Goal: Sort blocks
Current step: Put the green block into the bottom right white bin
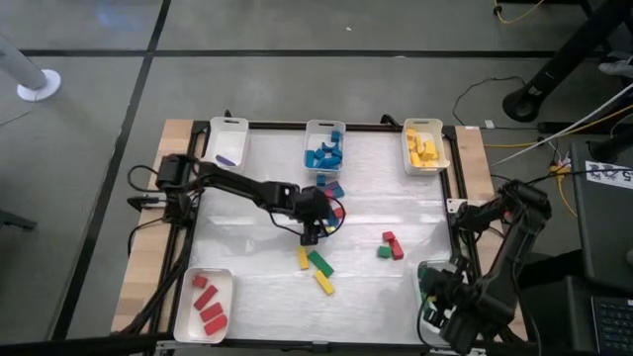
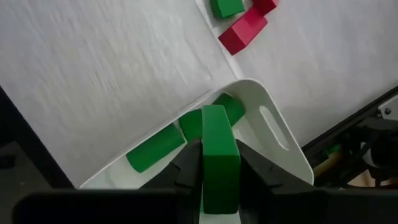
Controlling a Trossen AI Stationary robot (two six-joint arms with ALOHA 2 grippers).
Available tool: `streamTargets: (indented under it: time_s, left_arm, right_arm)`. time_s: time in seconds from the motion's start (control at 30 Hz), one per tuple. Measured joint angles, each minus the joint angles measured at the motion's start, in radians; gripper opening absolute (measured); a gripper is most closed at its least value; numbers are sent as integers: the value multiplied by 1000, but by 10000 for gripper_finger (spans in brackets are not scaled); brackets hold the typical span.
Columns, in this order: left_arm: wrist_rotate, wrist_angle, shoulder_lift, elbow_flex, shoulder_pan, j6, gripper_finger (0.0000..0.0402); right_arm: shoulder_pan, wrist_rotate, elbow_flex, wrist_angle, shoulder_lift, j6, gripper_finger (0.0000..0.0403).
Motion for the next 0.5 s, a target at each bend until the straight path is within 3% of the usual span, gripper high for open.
streamTargets:
  time_s: [0.3, 0.5]
  left_arm:
    - [-1, 1, 9, 0, -16, 1, 205]
    - [-4, 40, 7, 0, -5, 1, 205]
  right_arm:
    - [-2, -19, 0, 10, 44, 1, 70]
    - [-2, -54, 0, -15, 60, 54, 111]
